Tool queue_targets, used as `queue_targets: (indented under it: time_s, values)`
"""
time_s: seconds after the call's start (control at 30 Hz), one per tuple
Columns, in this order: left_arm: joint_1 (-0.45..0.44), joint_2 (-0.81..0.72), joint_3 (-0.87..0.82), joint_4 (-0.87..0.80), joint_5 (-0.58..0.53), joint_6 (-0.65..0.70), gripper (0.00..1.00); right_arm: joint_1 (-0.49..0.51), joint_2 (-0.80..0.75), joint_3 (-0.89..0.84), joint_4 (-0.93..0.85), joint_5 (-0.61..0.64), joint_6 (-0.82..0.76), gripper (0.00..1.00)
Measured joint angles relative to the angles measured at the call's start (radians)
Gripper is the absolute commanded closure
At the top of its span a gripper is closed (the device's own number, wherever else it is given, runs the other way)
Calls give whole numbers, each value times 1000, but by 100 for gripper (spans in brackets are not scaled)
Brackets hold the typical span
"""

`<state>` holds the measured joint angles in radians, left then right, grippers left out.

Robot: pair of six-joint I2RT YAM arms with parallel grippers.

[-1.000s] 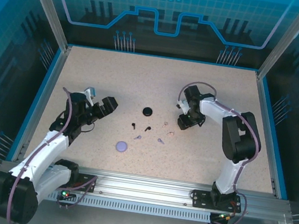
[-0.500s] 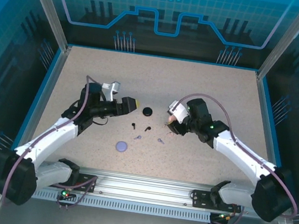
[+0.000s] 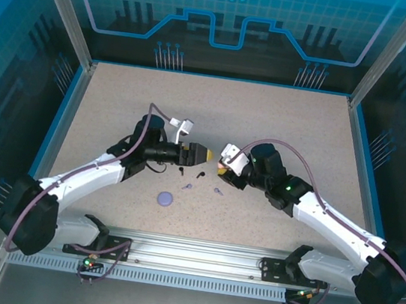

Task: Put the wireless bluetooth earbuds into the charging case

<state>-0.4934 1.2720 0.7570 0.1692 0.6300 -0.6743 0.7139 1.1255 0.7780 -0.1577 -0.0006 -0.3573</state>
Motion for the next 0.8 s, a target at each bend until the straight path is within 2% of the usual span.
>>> queue_targets:
  time_s: [0.2,0.43,0.8]
  values:
    - [-54,73,21,44,5,-5,21,13,1,0,3,15,0,54]
    - [-76,108,32,47,8,-4,30,16,13,1,10,23,0,54]
    - [-96,140,72,46,15,7,49,27,34,17,16,26,0,54]
